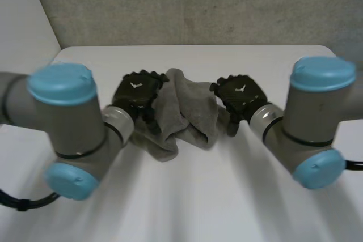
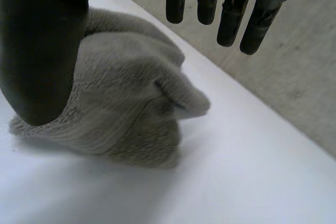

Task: Fold the towel.

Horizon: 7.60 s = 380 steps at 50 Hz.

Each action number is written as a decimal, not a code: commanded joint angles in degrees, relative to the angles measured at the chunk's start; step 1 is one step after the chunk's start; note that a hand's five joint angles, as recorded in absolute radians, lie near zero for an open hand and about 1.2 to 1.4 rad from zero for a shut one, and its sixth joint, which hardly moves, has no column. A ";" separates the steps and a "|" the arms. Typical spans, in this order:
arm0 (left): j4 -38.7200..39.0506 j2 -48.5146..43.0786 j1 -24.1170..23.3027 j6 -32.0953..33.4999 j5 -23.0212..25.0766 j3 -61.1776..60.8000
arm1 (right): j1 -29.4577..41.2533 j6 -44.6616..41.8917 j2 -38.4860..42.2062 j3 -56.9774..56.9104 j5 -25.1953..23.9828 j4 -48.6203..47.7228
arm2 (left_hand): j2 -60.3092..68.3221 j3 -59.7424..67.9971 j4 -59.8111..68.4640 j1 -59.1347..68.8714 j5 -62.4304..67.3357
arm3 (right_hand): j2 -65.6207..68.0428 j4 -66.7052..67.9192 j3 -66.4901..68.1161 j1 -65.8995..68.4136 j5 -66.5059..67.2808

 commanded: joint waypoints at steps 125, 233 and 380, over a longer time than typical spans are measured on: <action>6.69 -11.57 -3.74 3.30 -15.60 2.21 | -7.54 4.88 5.34 9.53 -1.61 -17.21 | -3.05 -2.29 -3.30 -3.22 -11.43 | 22.51 22.19 22.78 23.65 23.53; 8.80 11.37 -10.86 7.95 -17.27 -20.56 | -18.52 11.21 -12.68 6.63 -6.70 0.28 | 24.71 25.47 24.46 24.54 16.32 | 65.69 65.36 65.95 66.82 66.70; 6.34 7.68 -1.54 16.57 -12.52 -18.45 | -8.94 -4.09 -0.81 -3.13 -2.75 13.03 | 19.66 20.42 19.41 19.49 11.28 | 65.69 65.36 65.95 66.82 66.70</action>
